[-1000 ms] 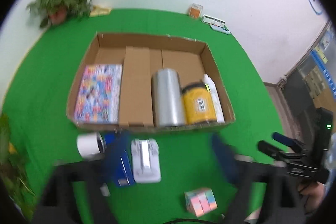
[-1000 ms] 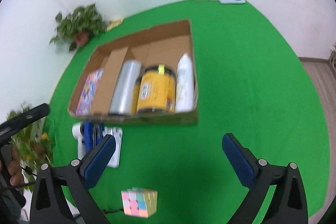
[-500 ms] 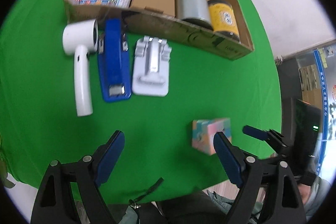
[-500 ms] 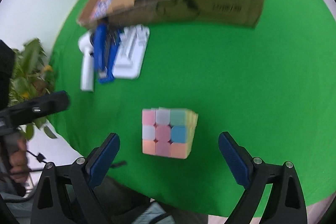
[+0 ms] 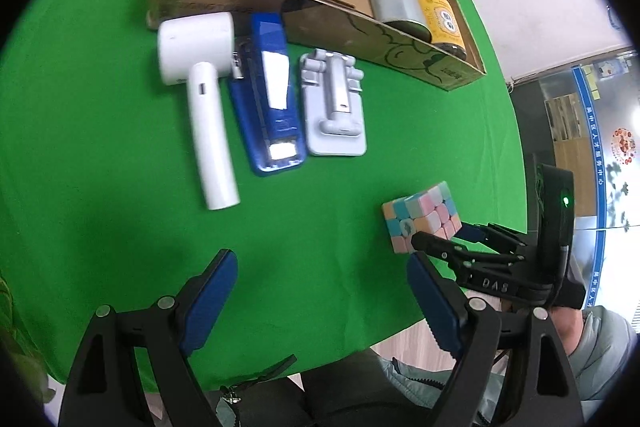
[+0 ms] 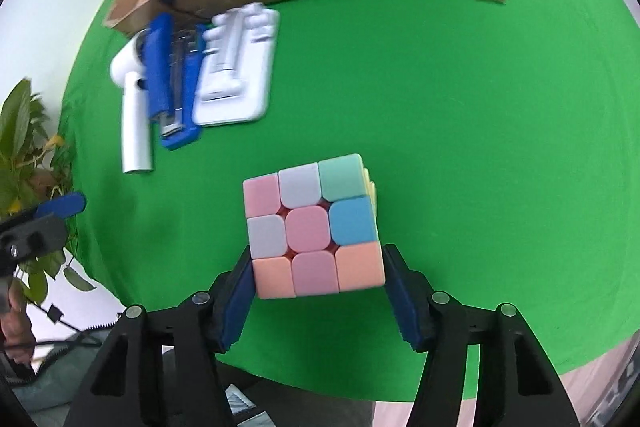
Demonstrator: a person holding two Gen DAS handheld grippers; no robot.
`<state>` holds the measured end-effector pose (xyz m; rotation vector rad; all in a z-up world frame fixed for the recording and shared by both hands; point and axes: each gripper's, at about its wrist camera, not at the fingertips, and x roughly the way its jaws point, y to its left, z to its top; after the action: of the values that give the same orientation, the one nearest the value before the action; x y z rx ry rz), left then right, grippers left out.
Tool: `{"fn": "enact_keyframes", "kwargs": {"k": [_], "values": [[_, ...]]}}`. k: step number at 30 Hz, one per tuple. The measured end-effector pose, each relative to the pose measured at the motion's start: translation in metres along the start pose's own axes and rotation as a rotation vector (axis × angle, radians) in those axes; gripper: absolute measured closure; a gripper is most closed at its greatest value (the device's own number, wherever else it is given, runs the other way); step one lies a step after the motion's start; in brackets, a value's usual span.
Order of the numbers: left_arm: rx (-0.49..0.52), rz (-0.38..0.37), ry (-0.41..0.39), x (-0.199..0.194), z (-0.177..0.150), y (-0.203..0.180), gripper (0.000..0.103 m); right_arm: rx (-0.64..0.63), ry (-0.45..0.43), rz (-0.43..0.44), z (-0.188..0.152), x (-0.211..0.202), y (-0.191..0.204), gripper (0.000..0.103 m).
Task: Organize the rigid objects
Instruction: 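Grasp the pastel Rubik's cube with the right gripper, then lift the Rubik's cube and carry it over the tray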
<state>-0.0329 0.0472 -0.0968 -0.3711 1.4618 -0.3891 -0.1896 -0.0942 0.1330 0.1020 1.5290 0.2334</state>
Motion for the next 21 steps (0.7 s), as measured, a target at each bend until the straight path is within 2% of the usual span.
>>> {"fn": "enact_keyframes", "kwargs": {"k": [3,6,13,15,17,18,21], "values": [[-0.005,-0.019,0.004,-0.002,0.003,0.012,0.017,-0.109,-0.024,-0.017,-0.006,-0.001,0.026,0.045],[-0.011,-0.042,0.025,0.002,0.006,0.022,0.017,-0.223,-0.006,-0.031,-0.011,0.004,0.050,0.045],[-0.011,-0.097,0.099,0.027,0.006,0.026,0.017,-0.159,0.022,0.017,-0.021,0.008,0.055,0.044],[-0.011,-0.108,0.118,0.035,0.005,0.025,0.017,-0.190,0.025,-0.007,-0.020,0.004,0.060,0.043],[-0.017,-0.113,0.133,0.044,0.003,0.023,0.017,-0.218,0.040,-0.037,-0.013,0.009,0.062,0.038],[-0.022,-0.113,0.137,0.045,0.003,0.023,0.017,-0.217,0.062,-0.053,-0.006,0.015,0.065,0.033],[-0.048,-0.113,0.140,0.051,-0.001,0.020,0.017,-0.175,0.136,-0.033,-0.001,0.034,0.059,0.034]]}}
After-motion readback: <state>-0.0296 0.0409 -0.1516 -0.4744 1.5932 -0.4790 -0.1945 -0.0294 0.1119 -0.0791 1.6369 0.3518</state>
